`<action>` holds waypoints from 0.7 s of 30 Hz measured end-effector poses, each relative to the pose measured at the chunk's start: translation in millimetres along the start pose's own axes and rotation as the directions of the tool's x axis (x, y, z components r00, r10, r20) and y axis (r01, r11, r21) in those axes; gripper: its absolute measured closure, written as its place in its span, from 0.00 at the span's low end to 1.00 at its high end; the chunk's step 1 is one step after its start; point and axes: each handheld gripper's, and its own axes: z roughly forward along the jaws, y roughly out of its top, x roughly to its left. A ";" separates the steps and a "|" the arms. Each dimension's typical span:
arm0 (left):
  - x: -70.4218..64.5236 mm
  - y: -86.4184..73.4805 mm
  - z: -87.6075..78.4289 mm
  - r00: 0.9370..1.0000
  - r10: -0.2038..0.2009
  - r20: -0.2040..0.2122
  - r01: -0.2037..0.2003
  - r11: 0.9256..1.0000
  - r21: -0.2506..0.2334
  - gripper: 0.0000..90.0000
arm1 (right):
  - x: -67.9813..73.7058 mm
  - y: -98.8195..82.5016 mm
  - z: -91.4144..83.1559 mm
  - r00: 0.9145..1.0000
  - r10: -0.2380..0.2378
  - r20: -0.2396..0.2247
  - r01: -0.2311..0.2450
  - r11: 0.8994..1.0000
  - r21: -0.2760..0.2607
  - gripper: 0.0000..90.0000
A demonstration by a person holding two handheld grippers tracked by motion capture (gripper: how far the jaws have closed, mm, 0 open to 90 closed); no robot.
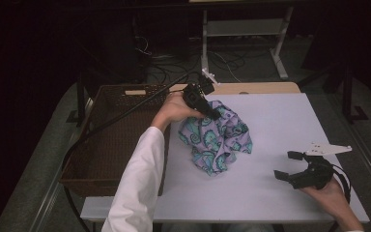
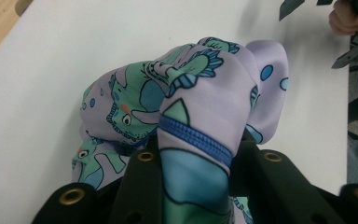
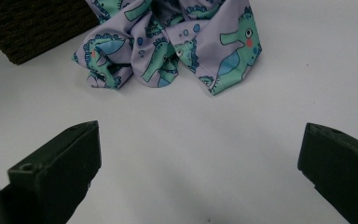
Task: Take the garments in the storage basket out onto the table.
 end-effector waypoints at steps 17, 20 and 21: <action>-13.3 -21.6 -13.3 1.000 -0.027 0.009 0.028 0.995 -0.091 0.02 | 0.4 -0.1 -0.2 1.000 0.000 0.002 0.000 1.000 0.001 0.00; -16.8 -27.8 -21.1 0.999 -0.033 -0.022 0.030 0.993 -0.110 0.00 | 0.9 0.0 0.2 1.000 -0.001 0.004 0.001 1.000 0.001 0.00; -17.7 -30.3 -24.4 0.999 -0.032 -0.026 0.029 0.993 -0.112 0.00 | 1.1 0.1 0.3 1.000 -0.001 0.004 0.001 1.000 0.002 0.00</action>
